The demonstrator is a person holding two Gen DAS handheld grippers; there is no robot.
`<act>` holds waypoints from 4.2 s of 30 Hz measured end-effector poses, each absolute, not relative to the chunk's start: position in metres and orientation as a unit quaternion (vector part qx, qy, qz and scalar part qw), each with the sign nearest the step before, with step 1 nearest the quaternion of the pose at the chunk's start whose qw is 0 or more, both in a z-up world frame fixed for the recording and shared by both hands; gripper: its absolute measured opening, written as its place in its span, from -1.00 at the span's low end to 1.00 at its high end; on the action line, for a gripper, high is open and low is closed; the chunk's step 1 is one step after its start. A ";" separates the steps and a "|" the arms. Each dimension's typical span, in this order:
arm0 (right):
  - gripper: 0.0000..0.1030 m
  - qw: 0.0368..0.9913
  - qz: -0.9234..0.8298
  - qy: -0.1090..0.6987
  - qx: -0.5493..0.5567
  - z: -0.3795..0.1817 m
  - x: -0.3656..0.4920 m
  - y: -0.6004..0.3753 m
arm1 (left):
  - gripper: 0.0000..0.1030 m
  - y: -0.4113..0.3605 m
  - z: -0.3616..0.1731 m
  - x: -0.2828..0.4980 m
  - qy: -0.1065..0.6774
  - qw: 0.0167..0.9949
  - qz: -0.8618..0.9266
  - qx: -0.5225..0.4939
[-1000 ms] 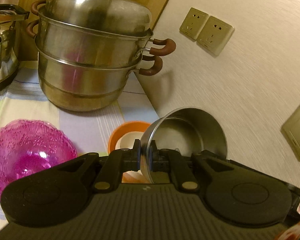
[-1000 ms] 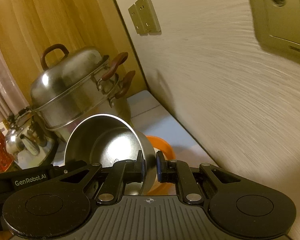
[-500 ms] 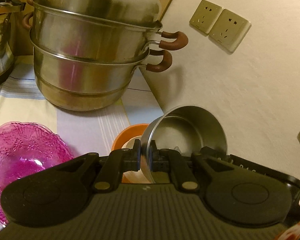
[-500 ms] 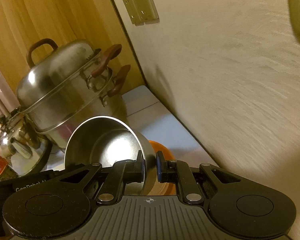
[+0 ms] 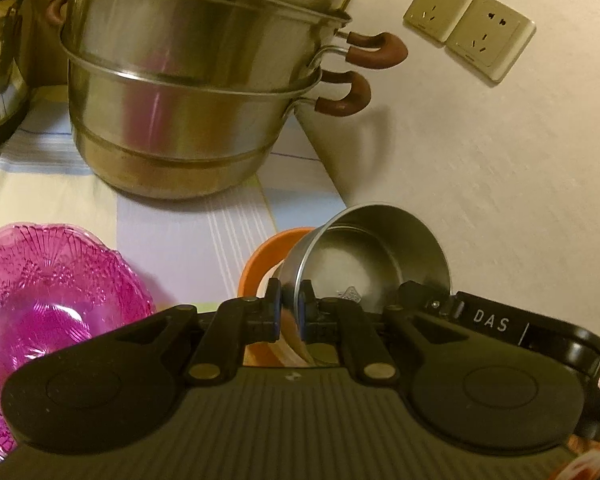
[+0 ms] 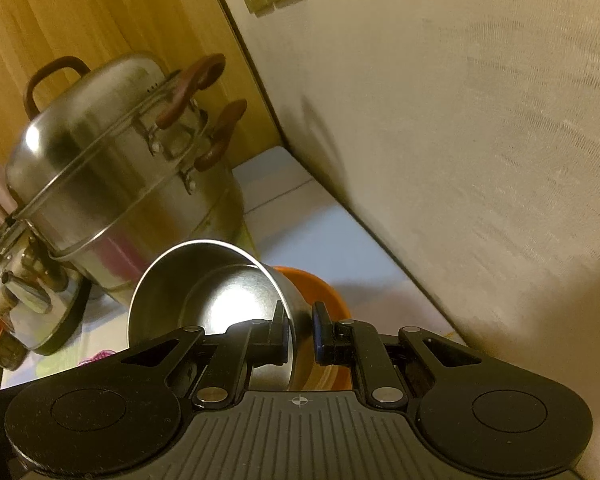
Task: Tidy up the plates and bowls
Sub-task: 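Lift the steel bowls with both grippers toward the orange bowl, then lower the steel bowls into the orange bowl, then open both grippers and move them onto the orange bowl rim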
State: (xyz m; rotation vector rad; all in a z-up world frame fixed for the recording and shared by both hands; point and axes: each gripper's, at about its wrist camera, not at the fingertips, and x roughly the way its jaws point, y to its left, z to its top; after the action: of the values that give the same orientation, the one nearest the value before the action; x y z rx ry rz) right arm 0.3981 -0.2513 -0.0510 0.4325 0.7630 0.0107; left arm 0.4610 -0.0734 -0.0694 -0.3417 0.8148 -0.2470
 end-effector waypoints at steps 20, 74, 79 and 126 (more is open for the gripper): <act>-0.76 0.906 0.006 0.370 0.207 -0.060 0.402 -0.250 | -0.83 -0.072 -0.073 0.464 0.412 0.884 -0.115 -0.188; -0.62 0.893 0.047 0.350 0.280 -0.066 0.402 -0.267 | -0.73 -0.064 -0.077 0.469 0.395 0.878 -0.126 -0.242; -0.62 0.893 0.048 0.352 0.275 -0.067 0.403 -0.265 | -0.73 -0.063 -0.079 0.469 0.397 0.877 -0.122 -0.243; -0.61 0.890 0.155 0.394 0.167 -0.058 0.391 -0.236 | -0.71 -0.055 -0.071 0.463 0.403 0.870 -0.140 -0.247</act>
State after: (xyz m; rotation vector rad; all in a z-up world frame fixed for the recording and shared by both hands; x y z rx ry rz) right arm 0.3913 -0.2360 -0.0581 0.3475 0.8184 0.3218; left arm 0.4629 -0.0553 -0.0708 -0.5174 0.8423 -0.2918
